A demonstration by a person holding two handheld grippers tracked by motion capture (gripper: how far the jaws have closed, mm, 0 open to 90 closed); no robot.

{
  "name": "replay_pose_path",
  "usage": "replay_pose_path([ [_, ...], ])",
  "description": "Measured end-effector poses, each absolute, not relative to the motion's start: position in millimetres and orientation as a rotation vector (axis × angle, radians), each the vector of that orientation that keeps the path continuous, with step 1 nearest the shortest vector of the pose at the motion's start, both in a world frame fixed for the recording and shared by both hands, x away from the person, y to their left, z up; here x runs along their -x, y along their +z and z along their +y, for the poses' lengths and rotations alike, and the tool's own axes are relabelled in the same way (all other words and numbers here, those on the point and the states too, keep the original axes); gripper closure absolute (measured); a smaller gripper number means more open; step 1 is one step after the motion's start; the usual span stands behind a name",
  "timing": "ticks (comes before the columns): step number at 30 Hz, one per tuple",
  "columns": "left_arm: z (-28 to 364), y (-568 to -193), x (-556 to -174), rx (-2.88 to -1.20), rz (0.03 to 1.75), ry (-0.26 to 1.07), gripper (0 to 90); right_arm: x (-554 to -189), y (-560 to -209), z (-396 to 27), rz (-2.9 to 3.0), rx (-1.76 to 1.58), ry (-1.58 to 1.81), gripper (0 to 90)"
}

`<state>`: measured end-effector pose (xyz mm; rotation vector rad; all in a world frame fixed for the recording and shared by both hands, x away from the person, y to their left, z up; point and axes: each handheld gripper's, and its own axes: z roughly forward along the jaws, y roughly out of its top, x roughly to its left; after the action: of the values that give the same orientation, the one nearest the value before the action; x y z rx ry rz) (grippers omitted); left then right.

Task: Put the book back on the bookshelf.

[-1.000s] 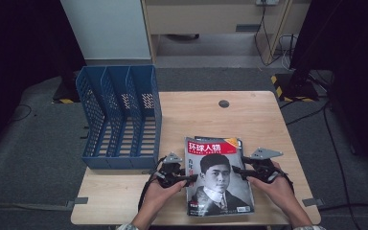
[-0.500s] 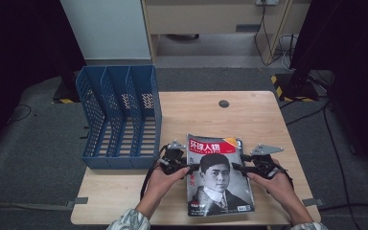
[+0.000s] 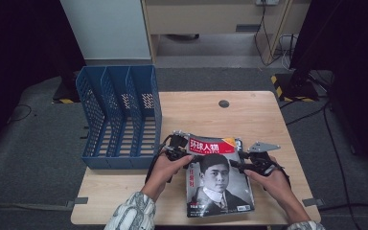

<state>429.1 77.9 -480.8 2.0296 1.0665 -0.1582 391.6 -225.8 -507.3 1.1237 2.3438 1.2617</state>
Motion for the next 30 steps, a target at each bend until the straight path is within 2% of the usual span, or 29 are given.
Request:
replay_pose_path([
  [15, 63.3, -490.1, -454.4, -2.043, 1.076, -0.193, 45.4, -386.9, -507.9, -218.8, 2.354, -1.051, 1.245, 46.5],
  [19, 68.5, -489.6, -455.1, -2.022, 1.087, -0.178, 68.0, -386.5, -508.0, -219.1, 2.353, -1.048, 1.247, 46.8],
  [21, 69.4, -488.4, -454.9, -2.01, 1.086, -0.177, 74.5, -386.2, -508.0, -219.5, 2.354, -1.04, 1.248, 46.5],
  [30, 71.5, -476.1, -448.0, -1.954, 1.063, -0.174, 81.4, -383.7, -500.9, -243.5, 2.249, -1.119, 1.261, 34.8],
])
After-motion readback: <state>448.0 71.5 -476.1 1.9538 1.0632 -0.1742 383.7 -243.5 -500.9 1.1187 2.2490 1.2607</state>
